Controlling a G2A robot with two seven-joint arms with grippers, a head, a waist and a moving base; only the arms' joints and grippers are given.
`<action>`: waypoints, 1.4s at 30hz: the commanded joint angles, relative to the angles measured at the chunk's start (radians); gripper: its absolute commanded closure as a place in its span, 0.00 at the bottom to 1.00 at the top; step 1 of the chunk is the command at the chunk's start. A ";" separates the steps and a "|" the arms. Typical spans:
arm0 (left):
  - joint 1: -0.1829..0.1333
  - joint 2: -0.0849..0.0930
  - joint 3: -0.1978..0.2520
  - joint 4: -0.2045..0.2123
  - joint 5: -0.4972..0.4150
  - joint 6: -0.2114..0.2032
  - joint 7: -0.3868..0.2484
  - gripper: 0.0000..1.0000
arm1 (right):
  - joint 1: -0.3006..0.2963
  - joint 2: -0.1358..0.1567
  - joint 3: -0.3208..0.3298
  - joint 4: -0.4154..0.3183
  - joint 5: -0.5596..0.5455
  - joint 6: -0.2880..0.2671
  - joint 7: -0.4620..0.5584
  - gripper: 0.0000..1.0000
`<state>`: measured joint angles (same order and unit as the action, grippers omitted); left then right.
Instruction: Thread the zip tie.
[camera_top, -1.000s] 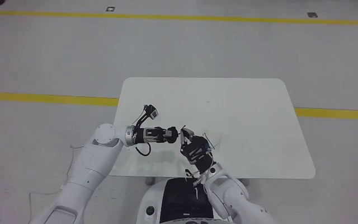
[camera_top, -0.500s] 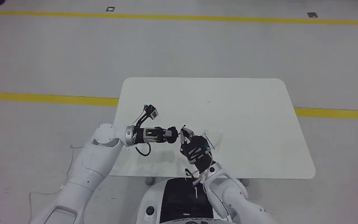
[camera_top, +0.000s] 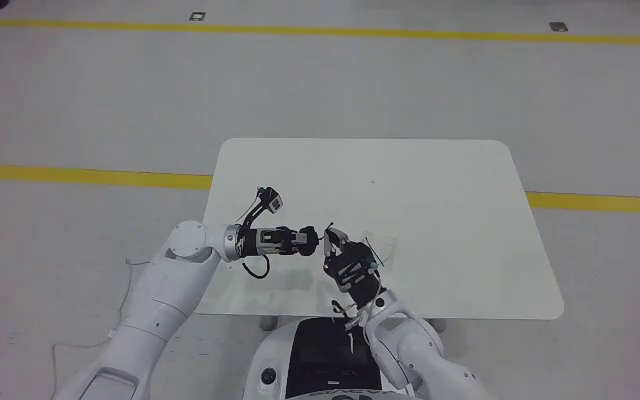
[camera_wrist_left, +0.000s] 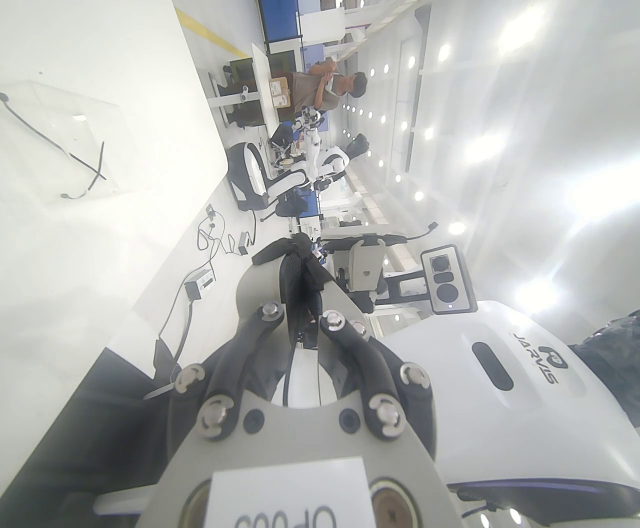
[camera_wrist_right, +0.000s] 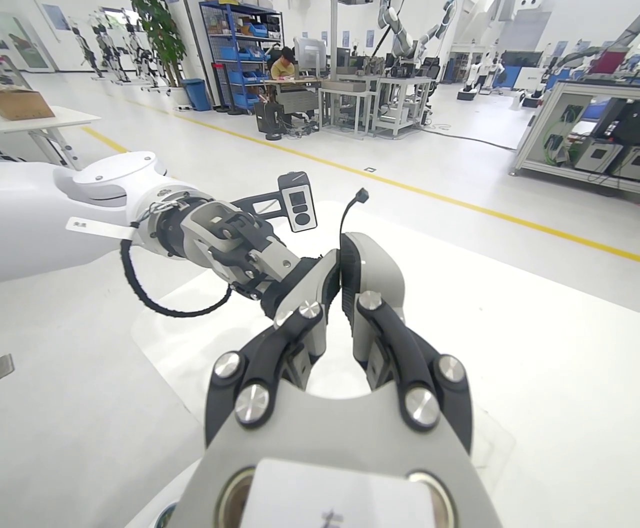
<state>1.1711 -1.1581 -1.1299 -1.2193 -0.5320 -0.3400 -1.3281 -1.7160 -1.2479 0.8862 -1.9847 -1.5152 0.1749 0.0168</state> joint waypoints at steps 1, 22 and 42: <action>0.000 0.000 0.000 0.000 0.000 0.000 0.000 1.00 | 0.000 -0.001 0.000 0.001 0.002 -0.001 0.000 1.00; 0.000 0.000 0.000 0.000 0.000 0.000 0.000 1.00 | -0.007 -0.008 0.009 0.001 -0.002 -0.012 -0.004 1.00; 0.000 0.000 0.000 0.000 0.000 0.000 0.000 1.00 | -0.006 -0.013 0.007 0.004 0.007 -0.065 -0.001 1.00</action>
<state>1.1711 -1.1581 -1.1299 -1.2193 -0.5320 -0.3400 -1.3281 -1.7221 -1.2603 0.8930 -1.9806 -1.5099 0.1123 0.0167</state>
